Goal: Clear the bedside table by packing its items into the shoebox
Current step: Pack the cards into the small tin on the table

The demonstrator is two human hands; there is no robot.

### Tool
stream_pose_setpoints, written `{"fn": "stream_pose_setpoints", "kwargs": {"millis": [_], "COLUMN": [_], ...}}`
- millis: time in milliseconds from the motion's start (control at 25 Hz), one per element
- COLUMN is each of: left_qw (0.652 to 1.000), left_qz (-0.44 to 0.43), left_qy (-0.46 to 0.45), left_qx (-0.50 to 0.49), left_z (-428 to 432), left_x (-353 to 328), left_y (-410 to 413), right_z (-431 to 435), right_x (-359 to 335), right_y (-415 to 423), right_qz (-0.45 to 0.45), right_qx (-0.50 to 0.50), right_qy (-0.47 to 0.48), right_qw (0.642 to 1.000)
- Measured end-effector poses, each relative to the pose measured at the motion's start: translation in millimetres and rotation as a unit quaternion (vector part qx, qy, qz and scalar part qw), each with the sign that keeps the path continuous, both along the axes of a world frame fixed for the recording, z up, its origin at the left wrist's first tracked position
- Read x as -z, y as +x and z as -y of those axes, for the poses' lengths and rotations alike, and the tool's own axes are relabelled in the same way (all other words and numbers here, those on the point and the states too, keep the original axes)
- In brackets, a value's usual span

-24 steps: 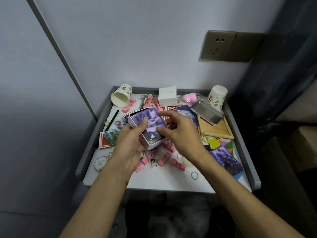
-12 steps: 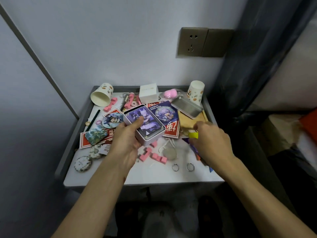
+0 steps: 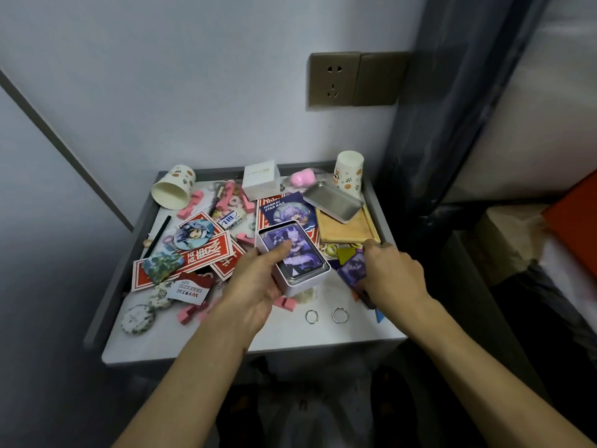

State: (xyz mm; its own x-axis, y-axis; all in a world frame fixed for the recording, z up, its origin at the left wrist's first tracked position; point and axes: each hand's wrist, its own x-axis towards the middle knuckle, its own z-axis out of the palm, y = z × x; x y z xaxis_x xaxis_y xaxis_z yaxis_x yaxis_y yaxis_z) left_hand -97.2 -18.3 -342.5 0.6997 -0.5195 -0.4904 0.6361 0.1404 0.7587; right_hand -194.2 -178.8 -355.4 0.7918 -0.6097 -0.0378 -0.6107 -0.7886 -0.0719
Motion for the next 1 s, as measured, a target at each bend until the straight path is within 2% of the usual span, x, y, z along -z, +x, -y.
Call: {"fn": "stream_pose_setpoints", "kwargs": {"millis": [80,160,320,400,480,560,680,840,1000], "left_qw": [1.0,1.0,1.0,0.999,0.999,0.999,0.997,0.999,0.997], "left_qz": [0.0,-0.003,0.004,0.01,0.017,0.04,0.06,0.042,0.017], "left_qy": [0.0,-0.005,-0.014,-0.032,-0.04,-0.01,0.027,-0.011,-0.047], "left_qx": [-0.003,-0.005,0.002,0.006,0.011,0.025,0.038,-0.007,-0.06], "left_z": [-0.8,-1.8,-1.3,1.3,1.0,-2.9,-6.6,-8.8,-15.3], "left_x": [0.0,0.1,0.2,0.0,0.8,2.2,5.7,5.6,7.0], "left_y": [1.5,2.3,2.2,0.7,1.0,4.5,9.0,7.9,14.0], "right_z": [5.1,17.1,15.2,-3.5,-22.1,-34.8,-44.2,-53.4,-61.4], "right_x": [-6.6,-18.4,-36.8,-38.5,-33.4,-28.8,-26.9,-24.6,-22.0], "right_y": [4.1,7.6,20.5,31.6,41.9,48.4,51.6,55.1,59.4], "right_qz": [0.025,0.092,0.284,0.305,0.288,0.282,0.308,0.289,0.242], "right_qx": [0.023,0.052,0.014,-0.018,-0.043,-0.06,-0.073,-0.104,-0.141], "right_qy": [0.055,0.157,0.335,0.374,0.344,0.29,0.234,0.183,0.195], "right_qw": [0.998,0.982,0.898,0.875,0.893,0.913,0.919,0.934,0.94]}}
